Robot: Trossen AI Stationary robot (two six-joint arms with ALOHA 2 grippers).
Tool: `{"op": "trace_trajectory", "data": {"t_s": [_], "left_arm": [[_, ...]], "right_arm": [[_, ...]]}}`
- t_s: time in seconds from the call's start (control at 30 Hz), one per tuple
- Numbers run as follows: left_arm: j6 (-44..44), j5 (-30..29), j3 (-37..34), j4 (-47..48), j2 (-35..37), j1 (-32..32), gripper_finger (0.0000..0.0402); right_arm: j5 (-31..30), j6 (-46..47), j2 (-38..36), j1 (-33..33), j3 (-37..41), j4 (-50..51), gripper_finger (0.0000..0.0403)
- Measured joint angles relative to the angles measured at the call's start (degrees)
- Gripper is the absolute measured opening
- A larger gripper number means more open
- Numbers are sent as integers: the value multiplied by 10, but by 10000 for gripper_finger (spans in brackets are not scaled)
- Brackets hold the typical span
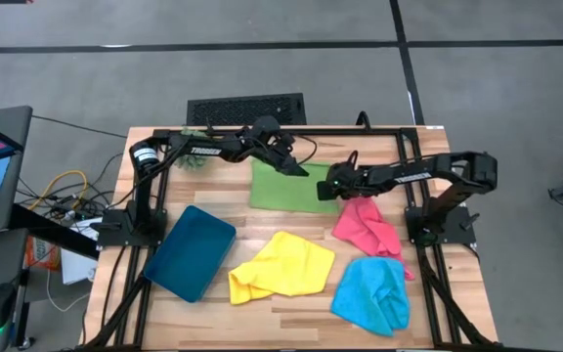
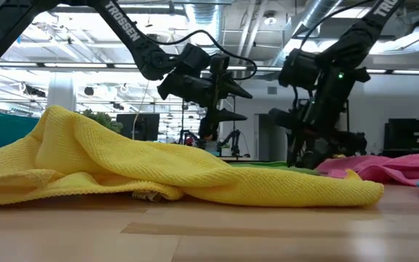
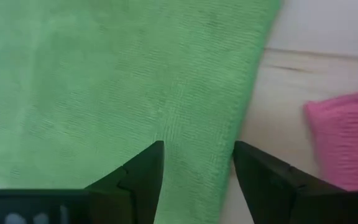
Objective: Fold microfiber towels
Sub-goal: Fold the green microfiber towel
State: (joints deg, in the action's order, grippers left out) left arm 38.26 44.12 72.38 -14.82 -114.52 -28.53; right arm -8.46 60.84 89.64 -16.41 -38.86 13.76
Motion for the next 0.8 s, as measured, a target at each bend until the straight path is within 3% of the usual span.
{"op": "trace_trajectory", "data": {"t_s": [0.4,0.8], "left_arm": [[-2,21,0,19,0,0,226],[5,86,0,22,0,0,226]], "right_arm": [[-20,50,38,7,-16,29,148],[-19,46,40,0,-28,55,28]]}}
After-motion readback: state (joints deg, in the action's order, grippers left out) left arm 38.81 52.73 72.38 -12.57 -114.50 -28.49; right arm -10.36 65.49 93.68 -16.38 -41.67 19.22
